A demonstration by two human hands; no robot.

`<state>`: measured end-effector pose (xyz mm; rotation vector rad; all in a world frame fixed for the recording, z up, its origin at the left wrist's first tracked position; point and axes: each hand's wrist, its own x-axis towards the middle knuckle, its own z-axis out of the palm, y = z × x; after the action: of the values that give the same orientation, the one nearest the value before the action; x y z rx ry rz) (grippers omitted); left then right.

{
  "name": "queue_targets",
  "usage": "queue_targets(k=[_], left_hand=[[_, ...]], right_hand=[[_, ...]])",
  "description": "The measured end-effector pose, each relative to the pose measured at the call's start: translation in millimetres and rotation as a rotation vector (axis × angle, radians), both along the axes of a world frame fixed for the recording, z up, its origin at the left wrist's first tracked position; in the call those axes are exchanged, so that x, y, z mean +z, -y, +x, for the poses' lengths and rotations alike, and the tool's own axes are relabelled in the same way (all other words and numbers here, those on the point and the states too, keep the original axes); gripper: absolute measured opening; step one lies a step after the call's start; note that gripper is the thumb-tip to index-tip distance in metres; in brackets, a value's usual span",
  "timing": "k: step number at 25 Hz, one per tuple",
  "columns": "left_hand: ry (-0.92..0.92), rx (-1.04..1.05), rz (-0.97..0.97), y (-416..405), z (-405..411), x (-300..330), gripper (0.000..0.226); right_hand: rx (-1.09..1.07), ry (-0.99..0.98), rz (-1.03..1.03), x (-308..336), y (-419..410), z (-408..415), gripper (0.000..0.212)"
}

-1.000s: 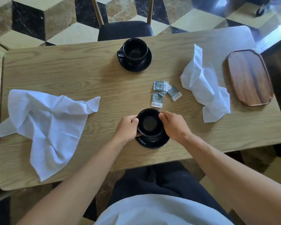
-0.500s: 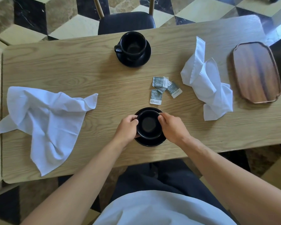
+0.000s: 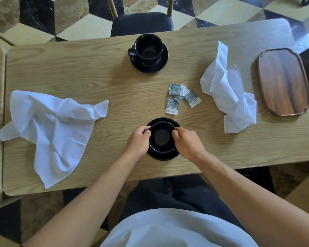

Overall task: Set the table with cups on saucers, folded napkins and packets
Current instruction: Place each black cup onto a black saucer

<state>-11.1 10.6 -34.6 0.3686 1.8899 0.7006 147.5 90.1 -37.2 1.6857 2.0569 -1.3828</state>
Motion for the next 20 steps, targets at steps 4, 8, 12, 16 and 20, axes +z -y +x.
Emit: queue_targets(k=[4, 8, 12, 16, 20], left_hand=[[0.001, -0.009, 0.001, 6, -5, 0, 0.028], [-0.008, -0.006, 0.016, 8, -6, 0, 0.023], [-0.021, -0.006, 0.019, 8, -6, -1, 0.023], [0.008, -0.019, 0.021, 9, -8, -4, 0.025], [0.077, -0.015, 0.049, 15, -9, -9, 0.025]], right_hand=[[0.008, -0.003, 0.002, 2, 4, -5, 0.035], [0.008, 0.013, 0.019, 2, 4, -7, 0.035], [0.032, 0.003, 0.019, 2, 3, -6, 0.036], [0.06, -0.021, 0.042, 1, 1, -3, 0.037], [0.076, -0.032, 0.121, -1, 1, -2, 0.037]])
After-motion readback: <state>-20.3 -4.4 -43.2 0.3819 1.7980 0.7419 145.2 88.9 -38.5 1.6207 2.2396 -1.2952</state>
